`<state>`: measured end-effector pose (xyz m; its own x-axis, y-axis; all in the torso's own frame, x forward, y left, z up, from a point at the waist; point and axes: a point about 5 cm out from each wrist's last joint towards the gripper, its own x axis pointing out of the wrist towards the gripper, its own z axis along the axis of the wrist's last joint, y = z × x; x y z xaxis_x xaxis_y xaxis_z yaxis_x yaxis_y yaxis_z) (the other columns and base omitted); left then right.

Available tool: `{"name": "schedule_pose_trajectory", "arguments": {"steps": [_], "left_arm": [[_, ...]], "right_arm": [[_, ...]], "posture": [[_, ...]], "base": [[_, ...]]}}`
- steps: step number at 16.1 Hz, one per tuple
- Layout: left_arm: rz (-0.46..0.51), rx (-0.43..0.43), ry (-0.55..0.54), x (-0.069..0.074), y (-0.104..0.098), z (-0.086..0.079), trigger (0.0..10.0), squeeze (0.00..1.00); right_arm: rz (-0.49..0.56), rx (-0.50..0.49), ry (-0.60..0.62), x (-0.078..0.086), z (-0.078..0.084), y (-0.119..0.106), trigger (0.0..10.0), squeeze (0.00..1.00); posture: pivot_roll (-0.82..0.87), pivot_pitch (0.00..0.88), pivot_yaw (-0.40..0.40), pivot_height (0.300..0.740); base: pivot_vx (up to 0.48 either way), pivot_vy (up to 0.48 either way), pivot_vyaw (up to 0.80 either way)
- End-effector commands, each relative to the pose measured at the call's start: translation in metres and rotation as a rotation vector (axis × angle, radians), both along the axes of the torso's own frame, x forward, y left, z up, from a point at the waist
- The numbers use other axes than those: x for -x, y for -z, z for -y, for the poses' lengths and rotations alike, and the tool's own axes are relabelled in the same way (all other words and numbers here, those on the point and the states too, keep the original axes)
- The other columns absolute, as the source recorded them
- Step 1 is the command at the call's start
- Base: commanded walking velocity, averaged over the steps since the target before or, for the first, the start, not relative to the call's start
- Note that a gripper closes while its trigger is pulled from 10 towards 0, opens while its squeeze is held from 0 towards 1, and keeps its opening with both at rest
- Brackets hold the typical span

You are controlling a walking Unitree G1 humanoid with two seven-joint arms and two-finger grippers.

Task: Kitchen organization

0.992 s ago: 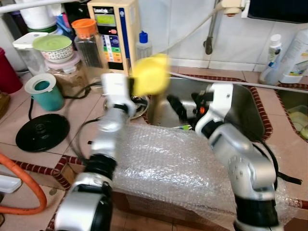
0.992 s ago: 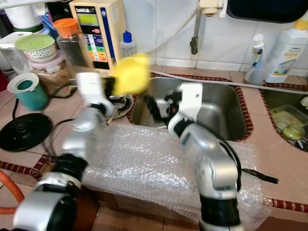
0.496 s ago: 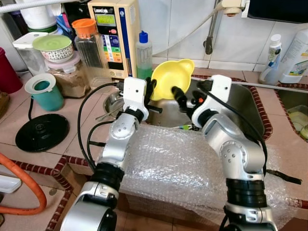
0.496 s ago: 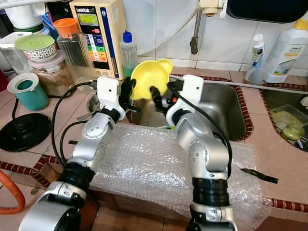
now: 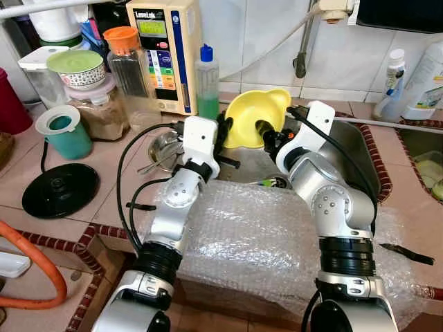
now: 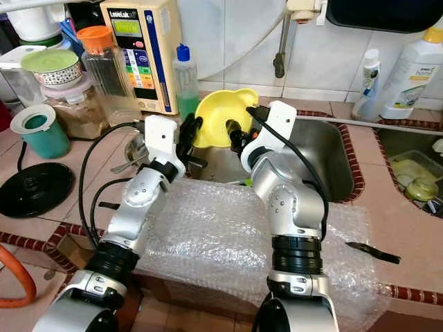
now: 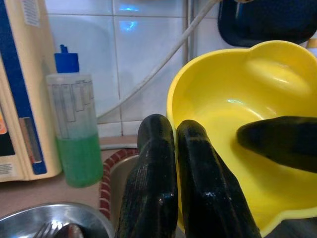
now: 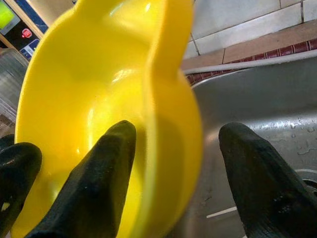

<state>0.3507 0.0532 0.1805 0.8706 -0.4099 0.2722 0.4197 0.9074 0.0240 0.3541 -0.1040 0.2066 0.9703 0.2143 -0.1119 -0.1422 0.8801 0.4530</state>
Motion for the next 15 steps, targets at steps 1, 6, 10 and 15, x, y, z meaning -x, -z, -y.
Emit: {"name": "schedule_pose_trajectory", "arguments": {"steps": [1, 6, 10, 15], "left_arm": [[0.038, -0.006, 0.003, 0.002, -0.006, 0.000, 0.0, 0.00], [0.044, -0.022, -0.039, 0.001, -0.006, -0.005, 0.0, 0.00], [0.042, -0.039, -0.065, 0.001, -0.004, -0.007, 1.2, 0.00], [0.031, -0.019, -0.032, 0.003, -0.003, -0.005, 10.0, 1.00]], "right_arm": [[-0.020, -0.025, 0.005, -0.002, -0.002, -0.002, 0.0, 0.00], [-0.086, -0.041, 0.058, -0.005, 0.006, 0.007, 0.0, 0.00], [-0.106, -0.053, 0.093, -0.005, 0.011, 0.010, 0.0, 0.00], [-0.113, -0.047, 0.111, -0.007, 0.012, 0.012, 0.0, 0.00]], "posture": [[-0.06, 0.000, 0.038, 0.740], [-0.06, 0.000, 0.031, 0.740], [-0.06, 0.000, 0.030, 0.740], [-0.05, 0.000, 0.028, 0.740]], "base": [[0.000, 0.000, 0.00], [0.000, 0.000, 0.00], [0.000, 0.000, 0.00], [0.000, 0.000, 0.00]]}}
